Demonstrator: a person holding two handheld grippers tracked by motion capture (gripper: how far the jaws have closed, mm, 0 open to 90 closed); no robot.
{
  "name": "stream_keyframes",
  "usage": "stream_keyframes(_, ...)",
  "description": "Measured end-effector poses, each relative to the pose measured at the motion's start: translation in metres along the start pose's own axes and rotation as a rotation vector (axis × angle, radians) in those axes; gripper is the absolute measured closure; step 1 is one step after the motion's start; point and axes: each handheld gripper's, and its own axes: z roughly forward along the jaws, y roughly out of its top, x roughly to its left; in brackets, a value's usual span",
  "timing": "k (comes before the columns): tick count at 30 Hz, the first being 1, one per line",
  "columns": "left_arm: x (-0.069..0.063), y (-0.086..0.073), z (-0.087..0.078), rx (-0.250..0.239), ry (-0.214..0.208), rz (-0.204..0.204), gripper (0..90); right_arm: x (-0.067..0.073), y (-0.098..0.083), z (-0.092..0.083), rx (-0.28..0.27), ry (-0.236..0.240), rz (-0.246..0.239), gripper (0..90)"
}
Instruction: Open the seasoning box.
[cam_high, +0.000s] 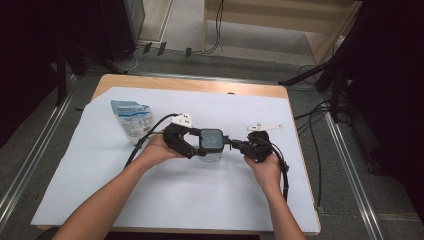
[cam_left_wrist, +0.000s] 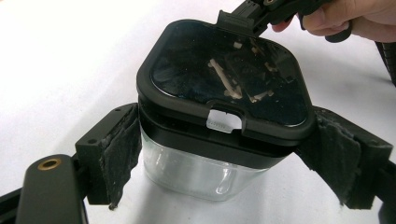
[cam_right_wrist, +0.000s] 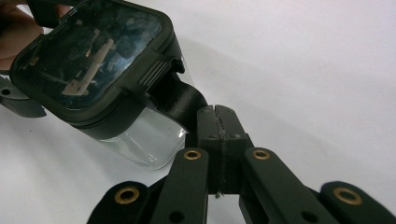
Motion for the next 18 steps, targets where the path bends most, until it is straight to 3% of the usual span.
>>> stream_keyframes(11, -0.001, 0.011, -0.007, 0.038, -0.011, 0.026, 17.0, 0.000, 0.000, 0.000, -0.004, 0.007, -0.006, 90.0)
stream_keyframes(18, -0.001, 0.012, -0.011, 0.025, -0.026, 0.019, 17.7, 0.000, 0.000, 0.000, -0.005, 0.009, -0.005, 90.0)
